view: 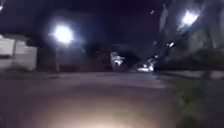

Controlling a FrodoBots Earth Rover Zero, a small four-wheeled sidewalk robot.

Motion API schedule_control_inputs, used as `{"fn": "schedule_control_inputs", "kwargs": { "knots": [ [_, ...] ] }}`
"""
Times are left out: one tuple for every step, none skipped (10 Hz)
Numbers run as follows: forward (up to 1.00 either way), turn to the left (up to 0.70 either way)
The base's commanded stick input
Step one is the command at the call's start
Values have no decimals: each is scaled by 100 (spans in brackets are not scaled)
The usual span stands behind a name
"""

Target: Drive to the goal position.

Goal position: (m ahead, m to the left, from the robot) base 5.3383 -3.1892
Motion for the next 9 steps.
{"fn": "schedule_control_inputs", "kwargs": {
  "knots": [
    [70,-35],
    [70,-35],
    [70,-27],
    [70,0],
    [70,0],
    [70,0],
    [70,0],
    [70,0],
    [70,0]
  ]
}}
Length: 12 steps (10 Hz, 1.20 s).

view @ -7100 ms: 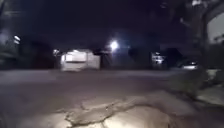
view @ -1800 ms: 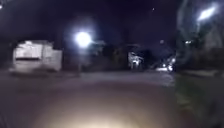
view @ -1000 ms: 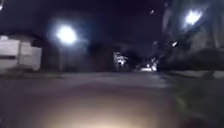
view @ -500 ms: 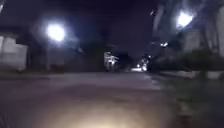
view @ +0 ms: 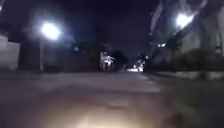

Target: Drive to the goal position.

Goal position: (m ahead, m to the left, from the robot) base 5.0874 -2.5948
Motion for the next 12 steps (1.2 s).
{"fn": "schedule_control_inputs", "kwargs": {
  "knots": [
    [70,0],
    [70,0],
    [70,0],
    [70,-12],
    [70,-33],
    [70,-35],
    [70,-35],
    [70,-35],
    [70,-35],
    [70,-35],
    [70,-35],
    [70,-35]
  ]
}}
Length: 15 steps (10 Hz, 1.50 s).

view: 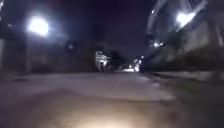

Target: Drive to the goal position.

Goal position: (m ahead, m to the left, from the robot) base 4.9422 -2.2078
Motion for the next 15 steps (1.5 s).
{"fn": "schedule_control_inputs", "kwargs": {
  "knots": [
    [70,-35],
    [70,-35],
    [70,-35],
    [70,-35],
    [70,0],
    [70,0],
    [70,0],
    [70,0],
    [70,0],
    [70,0],
    [70,0],
    [70,0],
    [70,0],
    [70,0],
    [70,0]
  ]
}}
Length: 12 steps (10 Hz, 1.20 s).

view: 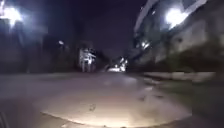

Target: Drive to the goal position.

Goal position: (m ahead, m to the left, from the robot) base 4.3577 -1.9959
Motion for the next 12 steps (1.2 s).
{"fn": "schedule_control_inputs", "kwargs": {
  "knots": [
    [70,-5],
    [70,-21],
    [70,-35],
    [70,-35],
    [70,-35],
    [70,-35],
    [70,-35],
    [70,-35],
    [70,-14],
    [70,0],
    [70,0],
    [70,0]
  ]
}}
